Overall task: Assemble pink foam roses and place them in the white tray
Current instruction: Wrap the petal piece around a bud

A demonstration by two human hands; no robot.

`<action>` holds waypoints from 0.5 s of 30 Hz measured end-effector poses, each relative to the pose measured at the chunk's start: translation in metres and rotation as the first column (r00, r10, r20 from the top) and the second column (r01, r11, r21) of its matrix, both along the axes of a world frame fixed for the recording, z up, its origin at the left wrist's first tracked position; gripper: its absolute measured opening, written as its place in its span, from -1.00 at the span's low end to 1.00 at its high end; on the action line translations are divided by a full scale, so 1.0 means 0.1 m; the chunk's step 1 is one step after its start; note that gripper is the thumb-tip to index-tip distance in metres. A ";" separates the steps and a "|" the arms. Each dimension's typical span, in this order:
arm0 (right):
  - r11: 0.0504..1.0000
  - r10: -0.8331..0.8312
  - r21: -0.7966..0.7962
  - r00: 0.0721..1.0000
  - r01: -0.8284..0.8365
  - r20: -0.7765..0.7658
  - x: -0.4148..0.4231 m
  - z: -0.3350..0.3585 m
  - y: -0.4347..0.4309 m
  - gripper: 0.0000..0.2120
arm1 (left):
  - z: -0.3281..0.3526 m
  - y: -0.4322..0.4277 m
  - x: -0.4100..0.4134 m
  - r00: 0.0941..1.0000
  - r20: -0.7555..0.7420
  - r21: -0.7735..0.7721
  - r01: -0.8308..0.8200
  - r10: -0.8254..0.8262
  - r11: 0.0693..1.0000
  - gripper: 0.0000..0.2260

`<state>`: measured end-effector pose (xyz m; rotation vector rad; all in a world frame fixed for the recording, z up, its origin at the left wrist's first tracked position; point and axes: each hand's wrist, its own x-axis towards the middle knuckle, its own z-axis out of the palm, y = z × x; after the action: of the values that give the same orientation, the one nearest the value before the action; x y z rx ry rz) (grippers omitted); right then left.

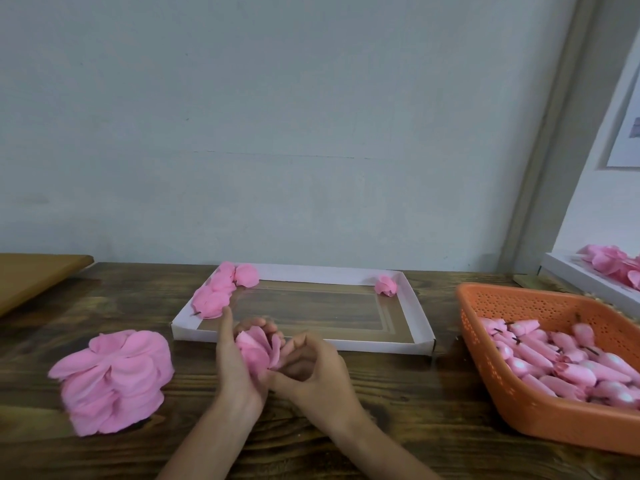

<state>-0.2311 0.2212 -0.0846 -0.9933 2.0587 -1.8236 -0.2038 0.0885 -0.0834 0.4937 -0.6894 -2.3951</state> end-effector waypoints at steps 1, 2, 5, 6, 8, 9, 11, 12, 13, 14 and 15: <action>1.000 -0.016 0.001 1.000 0.016 -0.009 0.01 0.01 0.00 -0.65 | 0.00 0.00 0.00 1.000 -0.003 -0.012 -0.002 0.002 1.000 -0.49; 1.000 -0.031 0.002 0.999 0.031 -0.022 0.01 0.02 0.00 -0.66 | 0.00 0.01 0.01 1.000 -0.007 -0.024 -0.009 0.009 1.000 -0.49; 0.999 -0.036 0.005 0.995 0.037 -0.097 0.01 0.04 0.01 -0.72 | -0.02 0.03 -0.02 0.999 0.008 -0.118 -0.041 0.042 0.992 -0.48; 1.000 -0.029 0.009 0.991 0.030 -0.130 0.01 0.04 0.01 -0.74 | -0.02 0.04 -0.02 0.999 0.010 -0.150 -0.050 0.052 0.987 -0.48; 0.999 -0.035 0.015 0.977 0.039 -0.210 0.03 0.04 0.01 -0.75 | -0.02 0.05 -0.01 0.999 0.013 -0.193 -0.049 0.053 0.980 -0.47; 0.998 -0.055 0.010 0.964 0.059 -0.259 0.03 0.03 0.01 -0.76 | -0.01 0.06 -0.01 0.998 0.019 -0.204 -0.048 0.052 0.978 -0.47; 0.995 -0.099 -0.015 0.936 0.100 -0.338 0.03 0.01 0.02 -0.78 | 0.00 0.07 0.00 0.997 0.027 -0.209 -0.063 0.070 0.976 -0.48; 0.994 -0.104 -0.020 0.926 0.104 -0.364 0.03 0.00 0.02 -0.79 | 0.00 0.07 0.00 0.996 0.027 -0.205 -0.077 0.084 0.976 -0.49; 0.995 -0.097 -0.012 0.913 0.101 -0.396 0.02 0.00 0.01 -0.79 | 0.01 0.07 0.00 0.995 0.027 -0.202 -0.085 0.092 0.976 -0.50; 0.995 -0.085 0.005 0.893 0.096 -0.441 0.02 -0.01 0.01 -0.81 | 0.00 0.07 0.00 0.995 0.027 -0.197 -0.087 0.094 0.977 -0.50; 0.995 -0.072 0.021 0.869 0.095 -0.490 0.02 -0.03 0.01 -0.82 | 0.00 0.07 0.00 0.996 0.026 -0.192 -0.084 0.091 0.978 -0.49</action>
<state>-0.2290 0.2221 -0.0873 -1.5029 2.4438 -1.6791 -0.2034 0.0959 -0.0830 0.4751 -0.8848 -2.2159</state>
